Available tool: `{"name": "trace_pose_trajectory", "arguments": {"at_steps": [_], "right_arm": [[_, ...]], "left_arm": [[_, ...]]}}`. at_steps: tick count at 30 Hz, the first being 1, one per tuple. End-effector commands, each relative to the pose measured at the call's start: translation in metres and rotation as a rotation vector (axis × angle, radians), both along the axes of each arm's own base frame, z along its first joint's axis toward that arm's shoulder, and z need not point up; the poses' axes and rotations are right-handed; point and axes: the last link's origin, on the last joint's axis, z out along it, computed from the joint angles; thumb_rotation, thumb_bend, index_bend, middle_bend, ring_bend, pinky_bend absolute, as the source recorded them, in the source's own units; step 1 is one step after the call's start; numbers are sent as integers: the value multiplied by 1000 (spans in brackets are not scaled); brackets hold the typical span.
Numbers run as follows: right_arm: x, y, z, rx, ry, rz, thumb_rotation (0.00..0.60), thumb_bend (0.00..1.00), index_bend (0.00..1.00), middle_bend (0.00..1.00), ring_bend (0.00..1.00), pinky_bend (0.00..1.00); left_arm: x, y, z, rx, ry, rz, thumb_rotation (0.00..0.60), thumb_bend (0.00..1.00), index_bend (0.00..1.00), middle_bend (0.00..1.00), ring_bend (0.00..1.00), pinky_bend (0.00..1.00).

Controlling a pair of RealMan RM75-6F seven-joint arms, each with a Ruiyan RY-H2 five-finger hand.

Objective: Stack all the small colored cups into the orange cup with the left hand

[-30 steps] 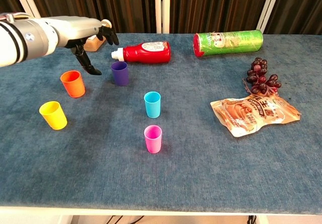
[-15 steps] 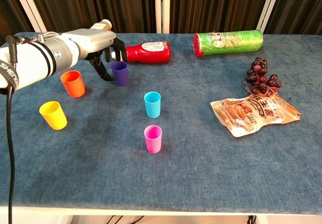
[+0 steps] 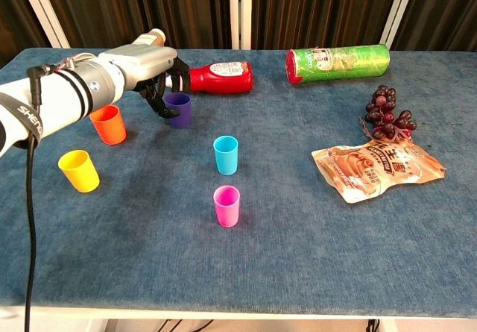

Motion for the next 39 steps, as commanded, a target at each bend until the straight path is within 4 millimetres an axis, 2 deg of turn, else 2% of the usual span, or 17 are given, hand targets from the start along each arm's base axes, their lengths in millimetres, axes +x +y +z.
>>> {"name": "trace_pose_trajectory", "arguments": {"at_steps": [1, 5, 8, 15, 19, 26, 39], "right_arm": [[0, -1, 0, 2, 0, 1, 600, 274, 0, 0, 0, 0], [2, -2, -3, 8, -3, 7, 600, 274, 0, 0, 0, 0], [5, -3, -4, 11, -4, 17, 600, 275, 0, 0, 0, 0], [7, -3, -3, 10, -2, 26, 600, 274, 0, 0, 0, 0], [8, -2, -3, 10, 0, 30, 600, 274, 0, 0, 0, 0], [11, -4, -6, 20, 1, 40, 600, 274, 0, 0, 0, 0], [10, -5, -6, 19, -1, 35, 600, 274, 0, 0, 0, 0]], "left_arm": [[10, -1, 15, 33, -21, -33, 600, 310, 484, 455, 469, 298], [21, -6, 40, 71, -30, -65, 600, 310, 491, 464, 475, 293], [20, -16, 60, 58, 14, -63, 600, 310, 494, 466, 479, 284], [0, -38, 100, 73, 77, -6, 600, 310, 492, 464, 479, 272], [-17, -47, 113, 90, 81, 36, 600, 310, 493, 463, 479, 272], [-39, -59, 117, 91, 80, 78, 600, 310, 493, 464, 479, 272], [-56, -59, 92, 74, 69, 99, 600, 310, 485, 456, 476, 272]]}}
